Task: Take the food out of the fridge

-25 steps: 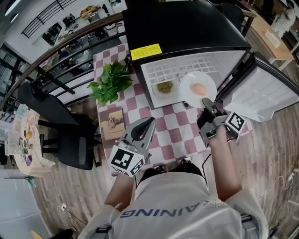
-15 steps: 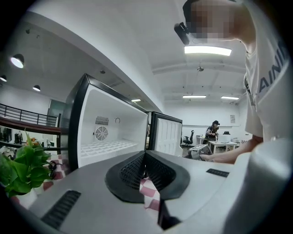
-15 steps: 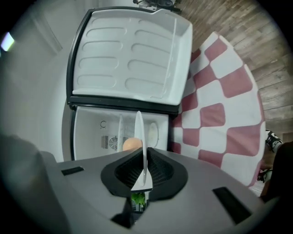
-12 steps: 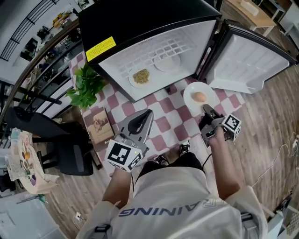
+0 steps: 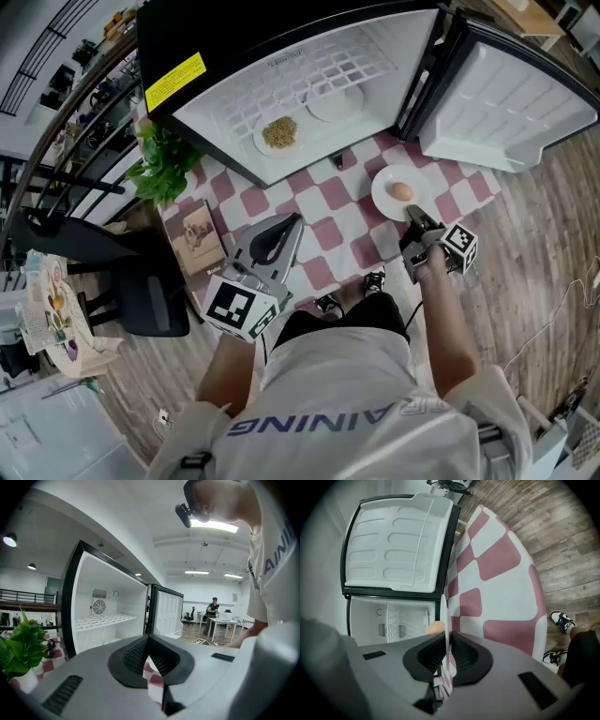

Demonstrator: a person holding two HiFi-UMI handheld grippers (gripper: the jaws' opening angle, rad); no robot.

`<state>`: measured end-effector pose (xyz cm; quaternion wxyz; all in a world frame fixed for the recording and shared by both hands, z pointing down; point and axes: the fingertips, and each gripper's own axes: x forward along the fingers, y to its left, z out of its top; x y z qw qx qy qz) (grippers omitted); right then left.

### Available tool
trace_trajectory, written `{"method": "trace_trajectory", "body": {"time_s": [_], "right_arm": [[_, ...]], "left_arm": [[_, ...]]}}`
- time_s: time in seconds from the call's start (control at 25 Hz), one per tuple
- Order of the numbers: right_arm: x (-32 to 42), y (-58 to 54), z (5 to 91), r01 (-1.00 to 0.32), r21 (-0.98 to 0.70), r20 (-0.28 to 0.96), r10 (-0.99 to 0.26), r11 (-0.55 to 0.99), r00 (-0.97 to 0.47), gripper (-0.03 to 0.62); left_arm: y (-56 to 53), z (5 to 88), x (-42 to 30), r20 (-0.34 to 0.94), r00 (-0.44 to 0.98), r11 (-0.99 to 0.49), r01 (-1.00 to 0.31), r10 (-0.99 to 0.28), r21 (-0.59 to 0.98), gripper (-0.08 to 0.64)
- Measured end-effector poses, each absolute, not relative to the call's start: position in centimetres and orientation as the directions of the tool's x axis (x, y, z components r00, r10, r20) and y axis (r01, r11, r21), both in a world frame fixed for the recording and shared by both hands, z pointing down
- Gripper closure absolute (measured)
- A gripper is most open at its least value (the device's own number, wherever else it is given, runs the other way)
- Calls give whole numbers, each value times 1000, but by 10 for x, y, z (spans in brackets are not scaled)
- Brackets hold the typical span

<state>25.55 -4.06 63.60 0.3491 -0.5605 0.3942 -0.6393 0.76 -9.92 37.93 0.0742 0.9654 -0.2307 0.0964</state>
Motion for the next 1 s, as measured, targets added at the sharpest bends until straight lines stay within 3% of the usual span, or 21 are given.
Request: {"method": "trace_trajectory", "body": {"time_s": [0.88, 1.0], "right_arm": [[260, -43, 667, 0, -886, 461, -880, -464, -112, 544], [257, -47, 662, -72, -897, 443, -886, -437, -137, 466]], "left_arm": [[-93, 386, 13, 234, 875, -885, -456, -425, 99, 552], [-92, 387, 14, 239, 871, -882, -461, -428, 100, 552]]}}
